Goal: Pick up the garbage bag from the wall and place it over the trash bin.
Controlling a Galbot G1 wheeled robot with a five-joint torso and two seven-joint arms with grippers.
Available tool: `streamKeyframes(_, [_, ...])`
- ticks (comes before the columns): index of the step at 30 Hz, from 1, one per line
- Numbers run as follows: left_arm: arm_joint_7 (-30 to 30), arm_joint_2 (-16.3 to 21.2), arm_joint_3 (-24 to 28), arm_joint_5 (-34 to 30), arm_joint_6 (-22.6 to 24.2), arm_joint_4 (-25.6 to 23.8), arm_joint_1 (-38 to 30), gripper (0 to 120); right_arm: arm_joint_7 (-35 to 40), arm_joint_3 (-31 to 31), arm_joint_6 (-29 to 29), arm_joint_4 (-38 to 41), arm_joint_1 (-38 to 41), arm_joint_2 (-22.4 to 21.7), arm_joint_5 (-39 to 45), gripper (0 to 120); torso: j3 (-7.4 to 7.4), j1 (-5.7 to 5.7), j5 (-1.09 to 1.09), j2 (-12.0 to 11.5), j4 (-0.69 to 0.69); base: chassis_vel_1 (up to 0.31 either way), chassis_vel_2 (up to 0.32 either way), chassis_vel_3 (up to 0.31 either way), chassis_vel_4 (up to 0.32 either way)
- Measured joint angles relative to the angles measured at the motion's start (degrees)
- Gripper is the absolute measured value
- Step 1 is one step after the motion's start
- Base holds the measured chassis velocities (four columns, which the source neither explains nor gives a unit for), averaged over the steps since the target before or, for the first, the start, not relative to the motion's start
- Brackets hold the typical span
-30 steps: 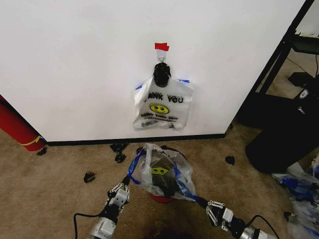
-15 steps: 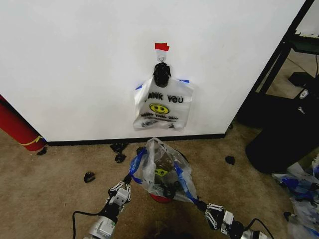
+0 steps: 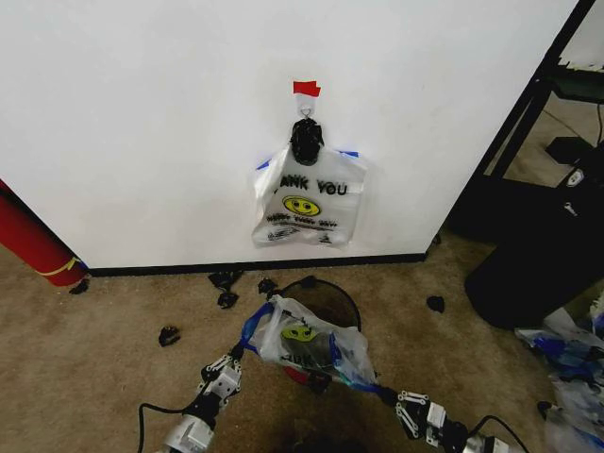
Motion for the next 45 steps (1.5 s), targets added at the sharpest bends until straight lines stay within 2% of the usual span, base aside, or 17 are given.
streamKeyframes(6, [0.1, -0.2, -0.1, 0.0, 0.4, 0.5, -0.3, 0, 3.7, -3.5, -0.2, 0.3, 0.6, 0.9, 8.4, 0, 0.0, 0.0, 0.01, 0.0, 0.0, 0.0, 0.0, 0.0, 0.0])
streamKeyframes(12, [0.9, 0.3, -0.4, 0.3, 0.6, 1.3, 0.2, 0, 5.5, -5.0, -3.4, 1.2, 0.2, 1.5, 17.7, 0, 0.0, 0.0, 0.0, 0.0, 0.0, 0.0, 0.0, 0.0, 0.0])
streamKeyframes(22, [1.8, 0.7, -0.7, 1.1, 0.8, 1.9, 0.5, 0, 8.0, -5.3, -6.4, 1.5, 0.0, 2.8, 23.5, 0, 0.0, 0.0, 0.0, 0.0, 0.0, 0.0, 0.0, 0.0, 0.0])
streamKeyframes(28, [2.5, 1.2, -0.9, 2.0, 1.3, 2.5, 1.0, 0, 11.5, -7.1, -8.1, 2.1, 0.0, 3.9, 25.4, 0, 0.0, 0.0, 0.0, 0.0, 0.0, 0.0, 0.0, 0.0, 0.0])
streamKeyframes(32, [2.5, 1.2, -1.5, 1.9, 1.5, 2.4, 1.1, 0, 15.6, -8.1, -10.3, 5.2, -0.2, 4.7, 28.6, 0, 0.0, 0.0, -0.01, 0.0, 0.0, 0.0, 0.0, 0.0, 0.0])
streamKeyframes(35, [2.1, 1.2, -1.6, 1.4, 1.5, 2.0, 1.1, 0, 16.4, -8.2, -10.4, 5.7, -0.2, 5.1, 28.7, 0, 0.0, 0.0, -0.01, 0.0, 0.0, 0.0, 0.0, 0.0, 0.0])
streamKeyframes(40, [1.1, 1.7, -1.9, -0.7, 0.9, -0.7, 1.3, 0, 15.3, -7.3, -8.7, 4.6, 0.2, 5.5, 22.4, 0, 0.0, 0.0, 0.0, 0.0, 0.0, 0.0, 0.0, 0.0, 0.0])
streamKeyframes(45, [2.0, 2.5, -2.5, -1.1, -0.6, -3.0, 3.3, 22, 9.5, -4.9, -7.3, 4.4, -1.1, 3.7, 18.2, 0, 0.0, 0.0, 0.0, 0.0, 0.0, 0.0, 0.0, 0.0, 0.0])
